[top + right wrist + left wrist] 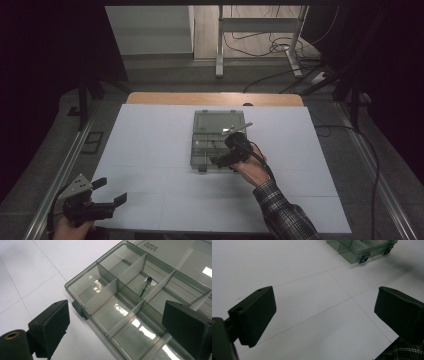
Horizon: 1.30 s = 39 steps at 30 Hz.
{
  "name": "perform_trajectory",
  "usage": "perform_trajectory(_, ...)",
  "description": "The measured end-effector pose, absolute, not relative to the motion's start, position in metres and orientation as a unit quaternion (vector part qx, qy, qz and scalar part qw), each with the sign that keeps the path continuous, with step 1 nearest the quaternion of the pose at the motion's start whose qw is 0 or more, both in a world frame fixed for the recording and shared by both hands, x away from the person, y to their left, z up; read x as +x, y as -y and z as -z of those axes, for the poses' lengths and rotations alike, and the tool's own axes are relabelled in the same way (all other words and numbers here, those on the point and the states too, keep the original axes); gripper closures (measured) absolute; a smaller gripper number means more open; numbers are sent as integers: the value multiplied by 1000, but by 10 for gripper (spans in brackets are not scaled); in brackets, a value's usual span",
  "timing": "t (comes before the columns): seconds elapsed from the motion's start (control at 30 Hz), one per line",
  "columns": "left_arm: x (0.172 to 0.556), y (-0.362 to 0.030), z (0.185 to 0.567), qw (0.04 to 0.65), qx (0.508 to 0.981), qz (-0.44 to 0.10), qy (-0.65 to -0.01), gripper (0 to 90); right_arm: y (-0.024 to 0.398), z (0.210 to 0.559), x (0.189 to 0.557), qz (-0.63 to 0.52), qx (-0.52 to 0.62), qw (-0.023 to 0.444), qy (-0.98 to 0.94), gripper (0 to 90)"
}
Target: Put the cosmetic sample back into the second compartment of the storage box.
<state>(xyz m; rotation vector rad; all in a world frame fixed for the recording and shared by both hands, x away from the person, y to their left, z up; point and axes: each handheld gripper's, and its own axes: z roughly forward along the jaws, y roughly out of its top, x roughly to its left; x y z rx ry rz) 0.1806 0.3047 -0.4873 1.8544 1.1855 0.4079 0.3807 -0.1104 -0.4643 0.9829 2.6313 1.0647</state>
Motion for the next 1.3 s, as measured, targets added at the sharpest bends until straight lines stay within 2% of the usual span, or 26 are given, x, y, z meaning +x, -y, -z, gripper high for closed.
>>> perform_trajectory(0.17,181,-305,487,437,745,-164,-476,44,116,462,374,-358,327,70,-872,39)
perform_trajectory(1.3,180,-304,487,436,746,-165,-475,45,164,460,322,-384,325,90,-859,33)
